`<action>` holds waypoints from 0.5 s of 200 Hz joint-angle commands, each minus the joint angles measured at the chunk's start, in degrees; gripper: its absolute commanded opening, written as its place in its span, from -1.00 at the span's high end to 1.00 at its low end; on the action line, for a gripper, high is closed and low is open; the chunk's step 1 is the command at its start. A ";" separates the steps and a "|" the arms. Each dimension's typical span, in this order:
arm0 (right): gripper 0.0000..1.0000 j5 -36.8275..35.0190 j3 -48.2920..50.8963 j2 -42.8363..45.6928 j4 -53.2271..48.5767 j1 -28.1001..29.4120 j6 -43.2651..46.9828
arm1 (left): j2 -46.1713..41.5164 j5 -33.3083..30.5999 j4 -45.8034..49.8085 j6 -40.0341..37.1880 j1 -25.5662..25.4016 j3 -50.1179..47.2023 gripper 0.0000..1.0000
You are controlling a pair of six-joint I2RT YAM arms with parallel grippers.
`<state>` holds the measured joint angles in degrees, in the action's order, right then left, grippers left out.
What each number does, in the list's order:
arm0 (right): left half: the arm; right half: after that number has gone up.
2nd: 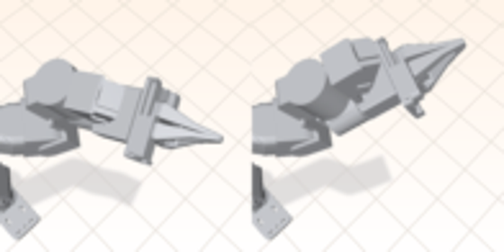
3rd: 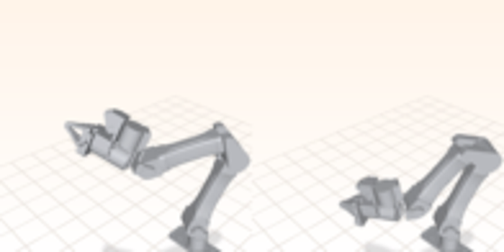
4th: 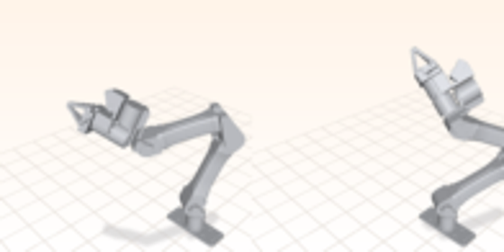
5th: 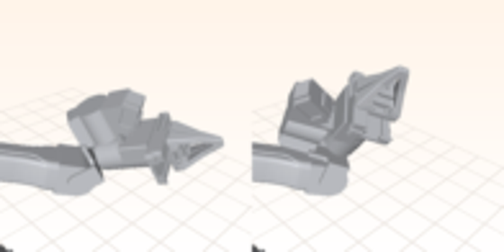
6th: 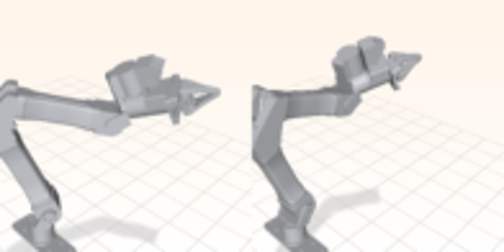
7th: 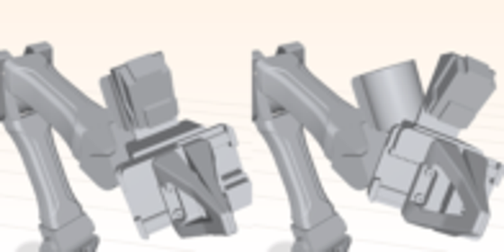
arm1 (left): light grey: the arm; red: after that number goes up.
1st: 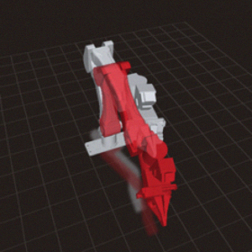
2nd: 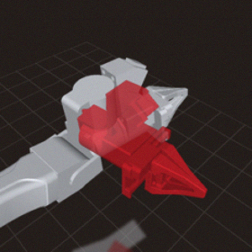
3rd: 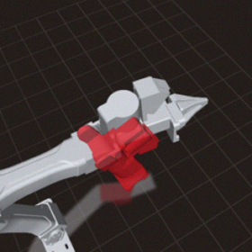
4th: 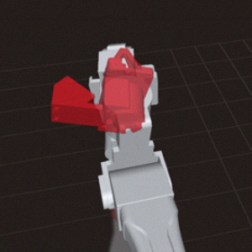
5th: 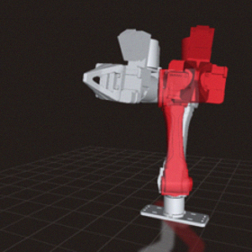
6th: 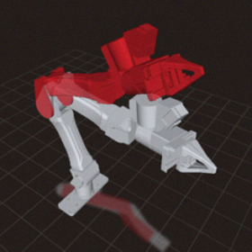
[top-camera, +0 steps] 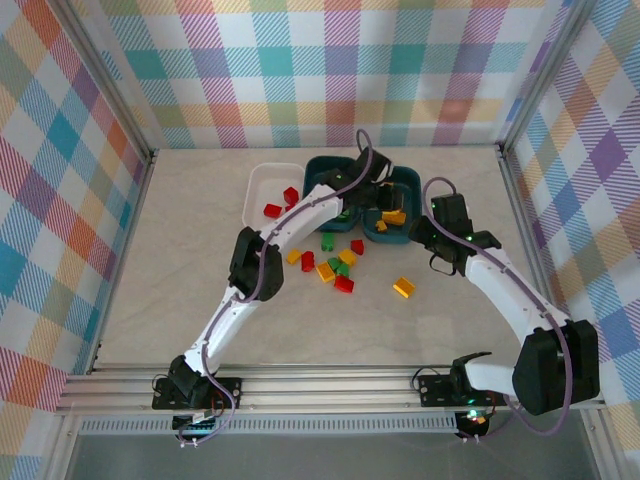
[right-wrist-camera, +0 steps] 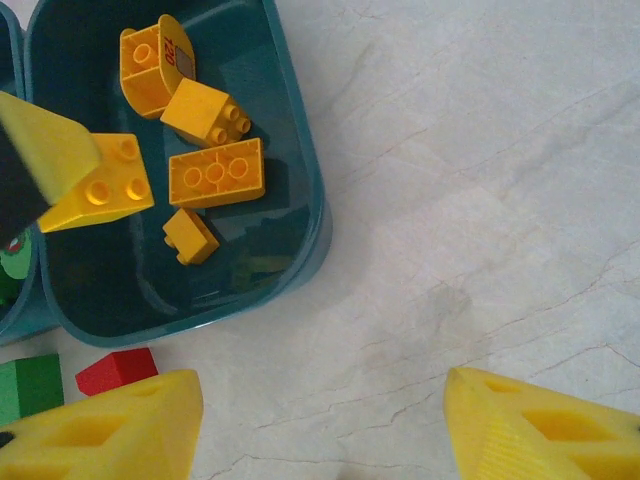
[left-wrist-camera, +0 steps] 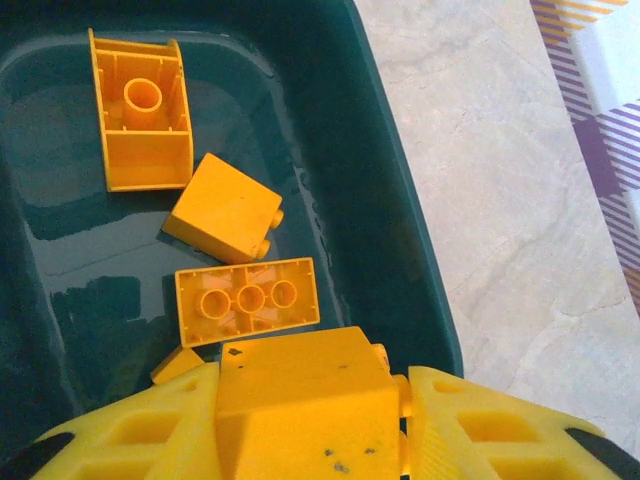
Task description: Sort the legos into containers by color
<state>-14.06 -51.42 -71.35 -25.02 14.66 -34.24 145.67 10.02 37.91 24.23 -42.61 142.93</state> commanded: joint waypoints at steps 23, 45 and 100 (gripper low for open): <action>-0.34 2.08 -2.56 0.42 0.95 -0.50 2.89 | 2.29 0.88 0.14 0.46 0.59 3.12 0.00; -0.35 3.52 -3.27 0.89 0.14 -0.50 3.74 | 2.55 2.89 0.75 -0.38 0.82 6.47 -0.30; -0.36 7.11 -2.72 2.71 -1.12 3.88 6.23 | -7.22 -0.55 4.94 -3.58 1.46 3.64 -0.58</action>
<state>-9.26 -53.15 -70.63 -25.17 15.49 -30.92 147.33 11.33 39.53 22.87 -42.06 148.00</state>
